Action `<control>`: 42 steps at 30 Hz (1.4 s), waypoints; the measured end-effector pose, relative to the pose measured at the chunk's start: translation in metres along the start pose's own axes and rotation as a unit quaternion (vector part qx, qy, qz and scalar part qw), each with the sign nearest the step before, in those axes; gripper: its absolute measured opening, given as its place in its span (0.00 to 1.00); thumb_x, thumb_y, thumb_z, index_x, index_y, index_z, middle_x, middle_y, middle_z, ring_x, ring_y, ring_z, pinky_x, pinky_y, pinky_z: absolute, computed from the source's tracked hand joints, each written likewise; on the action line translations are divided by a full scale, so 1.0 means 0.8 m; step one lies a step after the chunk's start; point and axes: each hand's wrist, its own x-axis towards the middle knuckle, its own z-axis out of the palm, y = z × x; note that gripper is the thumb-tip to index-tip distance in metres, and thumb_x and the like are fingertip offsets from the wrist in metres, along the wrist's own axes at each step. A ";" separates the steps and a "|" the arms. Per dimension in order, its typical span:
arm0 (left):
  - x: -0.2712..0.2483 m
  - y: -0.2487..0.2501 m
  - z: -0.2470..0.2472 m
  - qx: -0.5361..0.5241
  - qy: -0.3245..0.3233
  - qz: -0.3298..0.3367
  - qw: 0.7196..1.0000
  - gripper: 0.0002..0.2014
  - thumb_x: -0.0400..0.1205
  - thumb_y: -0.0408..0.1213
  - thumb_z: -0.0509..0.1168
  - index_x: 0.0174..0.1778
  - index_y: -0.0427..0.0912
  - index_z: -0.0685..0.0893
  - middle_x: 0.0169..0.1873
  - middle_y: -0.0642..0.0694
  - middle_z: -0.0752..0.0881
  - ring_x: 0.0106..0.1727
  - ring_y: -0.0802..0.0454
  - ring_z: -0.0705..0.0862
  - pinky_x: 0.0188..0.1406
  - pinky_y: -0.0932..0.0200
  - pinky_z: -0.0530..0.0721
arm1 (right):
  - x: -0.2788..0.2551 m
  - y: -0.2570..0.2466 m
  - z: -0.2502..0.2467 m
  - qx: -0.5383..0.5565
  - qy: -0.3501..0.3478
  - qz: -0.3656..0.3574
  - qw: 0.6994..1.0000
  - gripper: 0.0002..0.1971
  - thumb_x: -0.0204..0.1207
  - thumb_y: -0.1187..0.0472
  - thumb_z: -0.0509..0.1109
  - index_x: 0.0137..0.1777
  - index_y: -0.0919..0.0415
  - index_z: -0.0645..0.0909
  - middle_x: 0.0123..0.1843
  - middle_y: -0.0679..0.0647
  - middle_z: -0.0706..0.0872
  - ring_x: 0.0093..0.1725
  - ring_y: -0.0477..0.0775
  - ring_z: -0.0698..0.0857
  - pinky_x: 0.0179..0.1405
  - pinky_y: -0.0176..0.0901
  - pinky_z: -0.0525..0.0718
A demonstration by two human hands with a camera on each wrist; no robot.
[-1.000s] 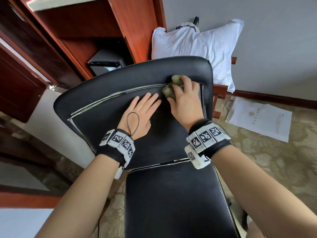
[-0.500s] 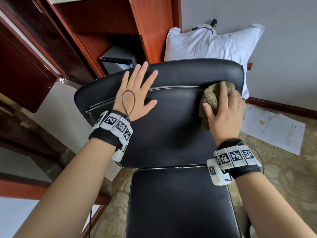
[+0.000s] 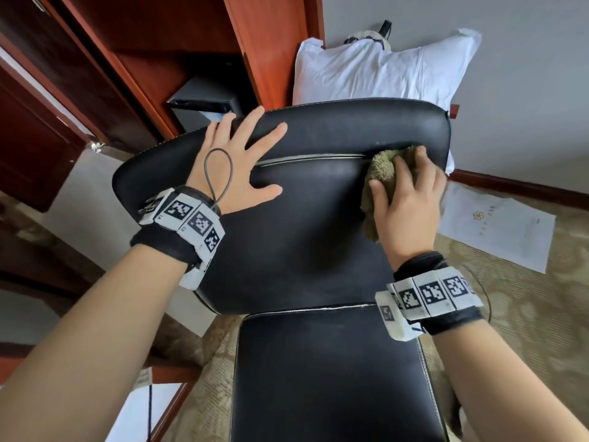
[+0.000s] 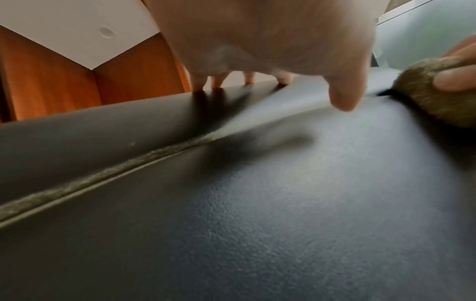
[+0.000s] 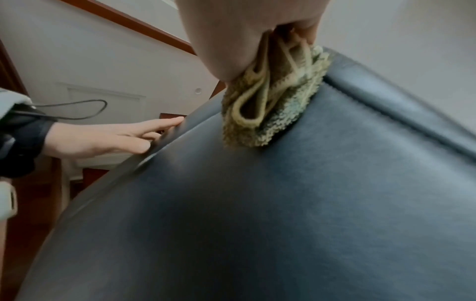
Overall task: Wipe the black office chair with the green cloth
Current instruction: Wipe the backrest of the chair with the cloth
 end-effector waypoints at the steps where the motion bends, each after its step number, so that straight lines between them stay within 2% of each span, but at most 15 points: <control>1: 0.001 -0.001 0.000 0.001 -0.002 0.002 1.000 0.43 0.69 0.66 0.54 0.81 0.54 0.60 0.80 0.39 0.61 0.71 0.26 0.67 0.71 0.31 0.64 | 0.004 -0.008 0.004 -0.005 0.006 -0.001 1.000 0.22 0.76 0.54 0.63 0.60 0.74 0.80 0.66 0.74 0.77 0.58 0.77 0.77 0.62 0.53 0.66; 5: -0.004 -0.006 0.000 0.004 -0.017 -0.005 1.000 0.45 0.67 0.68 0.54 0.81 0.54 0.58 0.80 0.39 0.60 0.71 0.24 0.67 0.71 0.29 0.64 | 0.010 -0.034 0.020 0.013 0.004 -0.022 1.000 0.23 0.75 0.57 0.61 0.58 0.78 0.80 0.64 0.73 0.79 0.58 0.67 0.66 0.64 0.52 0.64; 7: -0.007 -0.007 0.001 0.007 -0.020 -0.015 1.000 0.45 0.67 0.68 0.54 0.81 0.54 0.58 0.80 0.38 0.60 0.71 0.25 0.66 0.72 0.29 0.63 | 0.007 -0.046 0.030 0.021 -0.009 -0.060 0.998 0.23 0.74 0.57 0.61 0.58 0.77 0.80 0.64 0.70 0.80 0.57 0.64 0.65 0.63 0.53 0.72; 9: -0.011 -0.007 0.000 0.006 -0.019 -0.023 1.000 0.45 0.67 0.67 0.55 0.81 0.54 0.59 0.80 0.39 0.60 0.72 0.27 0.66 0.72 0.30 0.61 | 0.005 -0.058 0.038 0.036 -0.026 -0.112 0.993 0.22 0.73 0.57 0.61 0.57 0.75 0.81 0.66 0.65 0.79 0.58 0.63 0.67 0.54 0.52 0.83; 12: -0.011 -0.009 -0.003 0.000 -0.022 -0.021 1.000 0.44 0.67 0.66 0.55 0.81 0.54 0.59 0.80 0.38 0.60 0.72 0.30 0.65 0.73 0.31 0.61 | 0.007 -0.050 0.034 0.032 -0.036 -0.161 0.986 0.20 0.74 0.58 0.61 0.57 0.74 0.82 0.68 0.62 0.74 0.57 0.63 0.68 0.52 0.53 0.84; 14: -0.011 -0.008 -0.005 -0.005 -0.023 -0.019 1.000 0.44 0.68 0.65 0.56 0.81 0.55 0.59 0.80 0.38 0.61 0.72 0.31 0.65 0.72 0.31 0.62 | 0.005 -0.025 0.020 0.014 -0.019 -0.124 0.992 0.20 0.73 0.59 0.62 0.57 0.73 0.82 0.67 0.67 0.79 0.55 0.64 0.68 0.57 0.53 0.80; 17: -0.013 -0.003 -0.008 -0.014 -0.023 -0.033 0.999 0.44 0.67 0.66 0.56 0.81 0.55 0.59 0.80 0.39 0.60 0.74 0.32 0.64 0.73 0.31 0.60 | 0.001 0.008 -0.005 0.037 0.000 -0.008 0.999 0.18 0.74 0.61 0.66 0.59 0.72 0.82 0.68 0.72 0.77 0.59 0.73 0.73 0.62 0.52 0.67; 20: -0.015 0.002 -0.006 -0.023 -0.019 -0.052 0.998 0.44 0.67 0.65 0.59 0.81 0.56 0.60 0.81 0.41 0.59 0.76 0.31 0.61 0.75 0.31 0.56 | 0.008 0.007 -0.010 0.104 -0.005 0.058 0.993 0.18 0.77 0.61 0.65 0.61 0.73 0.81 0.69 0.74 0.73 0.63 0.77 0.74 0.67 0.50 0.66; 23: -0.014 0.009 -0.004 -0.032 -0.012 -0.069 0.997 0.44 0.67 0.63 0.63 0.81 0.55 0.62 0.81 0.41 0.58 0.77 0.30 0.60 0.75 0.32 0.55 | 0.016 -0.019 0.003 0.121 0.016 0.037 0.992 0.17 0.75 0.63 0.66 0.59 0.76 0.81 0.65 0.77 0.75 0.61 0.79 0.76 0.66 0.50 0.65; 26: -0.013 0.013 -0.003 -0.028 -0.007 -0.074 0.997 0.44 0.66 0.63 0.62 0.80 0.54 0.63 0.81 0.40 0.59 0.77 0.28 0.60 0.75 0.32 0.55 | 0.028 -0.071 0.025 0.180 0.011 -0.031 0.983 0.17 0.74 0.65 0.65 0.58 0.78 0.80 0.63 0.78 0.76 0.60 0.77 0.77 0.65 0.62 0.74; 29: -0.014 0.004 -0.005 -0.018 -0.017 -0.060 0.998 0.44 0.67 0.63 0.62 0.81 0.54 0.61 0.80 0.39 0.59 0.77 0.31 0.61 0.75 0.32 0.56 | 0.034 -0.097 0.044 0.167 -0.005 -0.105 0.980 0.16 0.74 0.65 0.66 0.56 0.76 0.82 0.64 0.73 0.79 0.62 0.64 0.70 0.63 0.54 0.76; 31: -0.014 -0.005 -0.007 -0.009 -0.024 -0.037 0.999 0.44 0.67 0.62 0.63 0.81 0.55 0.60 0.80 0.38 0.60 0.75 0.32 0.63 0.74 0.32 0.59 | 0.034 -0.083 0.042 0.152 -0.022 -0.123 0.980 0.16 0.75 0.63 0.66 0.57 0.75 0.83 0.64 0.71 0.80 0.62 0.61 0.68 0.60 0.53 0.80; 34: -0.012 -0.008 -0.008 -0.009 -0.024 -0.031 0.999 0.44 0.67 0.62 0.63 0.81 0.55 0.60 0.80 0.39 0.60 0.74 0.32 0.64 0.73 0.32 0.60 | 0.030 -0.035 0.021 0.123 0.004 -0.099 0.987 0.14 0.75 0.63 0.66 0.55 0.73 0.83 0.63 0.74 0.79 0.60 0.64 0.70 0.61 0.51 0.74; 37: -0.010 -0.006 -0.005 -0.006 -0.028 -0.040 0.999 0.44 0.67 0.62 0.62 0.81 0.55 0.60 0.80 0.39 0.60 0.74 0.31 0.64 0.74 0.32 0.60 | 0.026 0.001 0.001 0.094 0.004 -0.032 0.995 0.14 0.75 0.64 0.66 0.55 0.72 0.83 0.64 0.75 0.77 0.60 0.75 0.77 0.64 0.49 0.68; 42: -0.009 -0.010 -0.002 -0.011 -0.034 -0.043 0.998 0.43 0.67 0.65 0.55 0.80 0.54 0.61 0.80 0.38 0.61 0.73 0.30 0.65 0.72 0.32 0.62 | 0.026 -0.003 0.005 0.107 -0.012 0.015 0.994 0.12 0.72 0.69 0.67 0.53 0.74 0.83 0.64 0.76 0.76 0.59 0.78 0.77 0.65 0.47 0.68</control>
